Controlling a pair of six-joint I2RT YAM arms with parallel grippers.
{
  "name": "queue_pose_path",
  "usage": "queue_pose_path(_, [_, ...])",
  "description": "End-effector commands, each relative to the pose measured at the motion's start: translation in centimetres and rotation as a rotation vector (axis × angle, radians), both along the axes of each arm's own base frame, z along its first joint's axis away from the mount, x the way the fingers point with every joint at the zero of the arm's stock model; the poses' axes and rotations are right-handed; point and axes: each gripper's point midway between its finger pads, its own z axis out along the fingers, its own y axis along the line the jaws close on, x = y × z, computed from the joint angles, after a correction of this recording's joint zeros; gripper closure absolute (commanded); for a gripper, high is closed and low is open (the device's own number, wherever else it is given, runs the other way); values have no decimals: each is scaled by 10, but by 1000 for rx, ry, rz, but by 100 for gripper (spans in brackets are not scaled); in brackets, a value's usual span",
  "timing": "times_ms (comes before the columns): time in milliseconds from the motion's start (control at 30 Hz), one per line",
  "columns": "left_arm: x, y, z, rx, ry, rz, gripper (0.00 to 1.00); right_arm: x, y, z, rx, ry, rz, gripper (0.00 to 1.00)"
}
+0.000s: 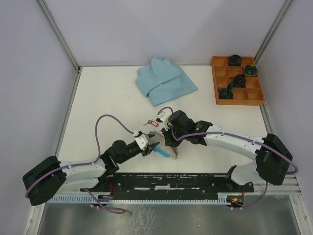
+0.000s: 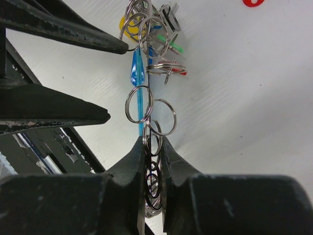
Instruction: Put the keys on the keyring
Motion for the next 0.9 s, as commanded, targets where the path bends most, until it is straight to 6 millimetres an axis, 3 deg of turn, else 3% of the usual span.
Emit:
queue_pose_path(0, [-5,-19,31,23,-223,-100,48,17,27,48,134,-113,13,99])
queue_pose_path(300, [-17,-27,28,87,-331,-166,48,14,27,50,133,-115,20,99])
queue_pose_path(467, [-9,-25,28,115,-352,-115,50,13,28,52,133,-113,24,99])
queue_pose_path(867, [-19,-19,48,61,-389,-108,52,12,26,50,122,-117,24,99])
